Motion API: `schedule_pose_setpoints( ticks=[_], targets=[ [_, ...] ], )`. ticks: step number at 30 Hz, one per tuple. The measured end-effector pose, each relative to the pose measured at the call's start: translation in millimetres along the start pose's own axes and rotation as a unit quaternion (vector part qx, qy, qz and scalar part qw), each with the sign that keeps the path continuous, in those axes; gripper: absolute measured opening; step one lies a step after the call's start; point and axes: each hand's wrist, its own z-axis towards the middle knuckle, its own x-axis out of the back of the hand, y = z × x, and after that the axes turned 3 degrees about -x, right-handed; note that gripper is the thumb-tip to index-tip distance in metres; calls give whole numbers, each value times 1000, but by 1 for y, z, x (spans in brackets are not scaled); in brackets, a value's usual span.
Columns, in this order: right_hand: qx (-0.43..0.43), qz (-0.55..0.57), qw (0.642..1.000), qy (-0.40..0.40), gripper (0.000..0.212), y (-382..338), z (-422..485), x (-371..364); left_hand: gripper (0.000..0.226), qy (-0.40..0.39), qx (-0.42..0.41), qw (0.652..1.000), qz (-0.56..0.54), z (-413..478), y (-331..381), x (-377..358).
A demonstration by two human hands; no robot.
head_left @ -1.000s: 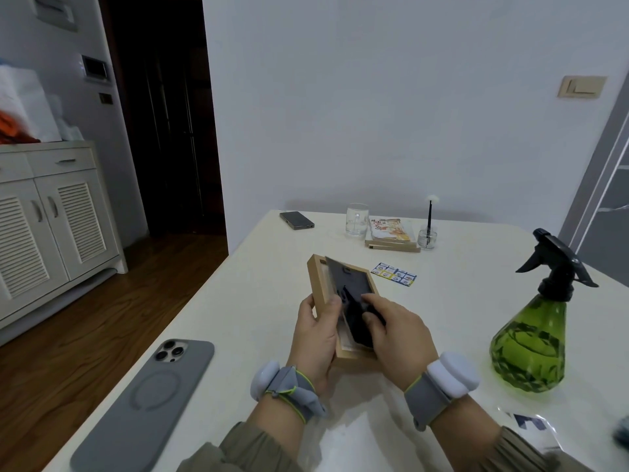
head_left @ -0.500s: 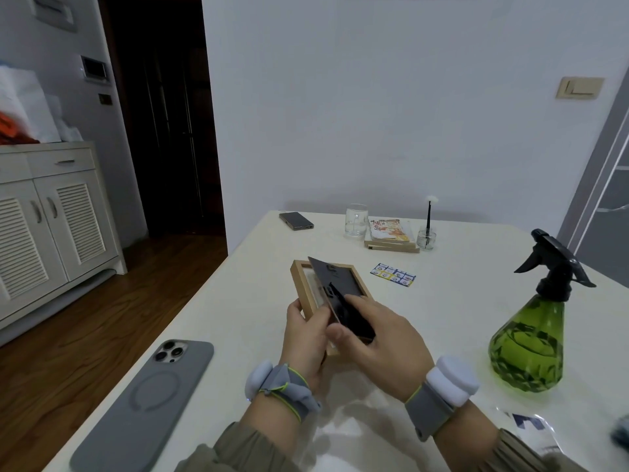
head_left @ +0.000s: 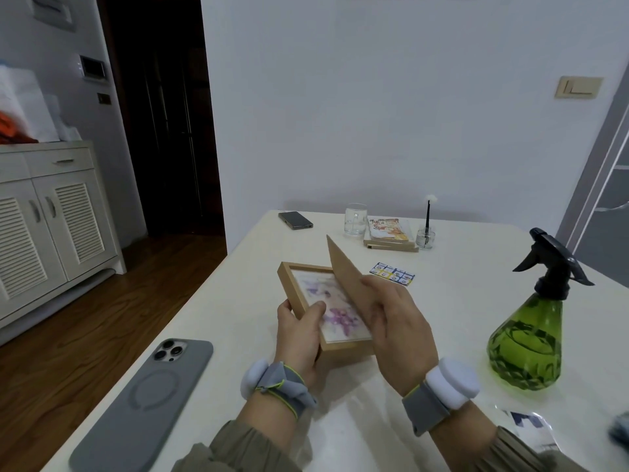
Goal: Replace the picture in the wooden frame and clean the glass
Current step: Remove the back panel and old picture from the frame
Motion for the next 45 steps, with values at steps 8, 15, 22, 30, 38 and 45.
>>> schedule_pose_setpoints(
  ticks=[8,15,22,30,38,45],
  targets=[
    [-37,-69,996,-54,41,9,3,0,43,7,0,1000,-25,5,-1,2],
    [-124,-31,991,-30,44,15,10,5,37,47,-10,999,-19,11,-1,6],
    [-194,-7,979,-65,43,23,11,3,51,121,-67,990,-10,13,7,14],
    [-244,33,964,-103,55,29,11,-5,53,124,-55,990,-25,16,6,14],
    [-252,-78,951,-163,55,30,9,-11,42,96,-41,994,-20,19,1,14],
    [-262,-141,934,-196,54,27,9,-13,40,76,-41,996,-17,19,1,15]
  ],
)
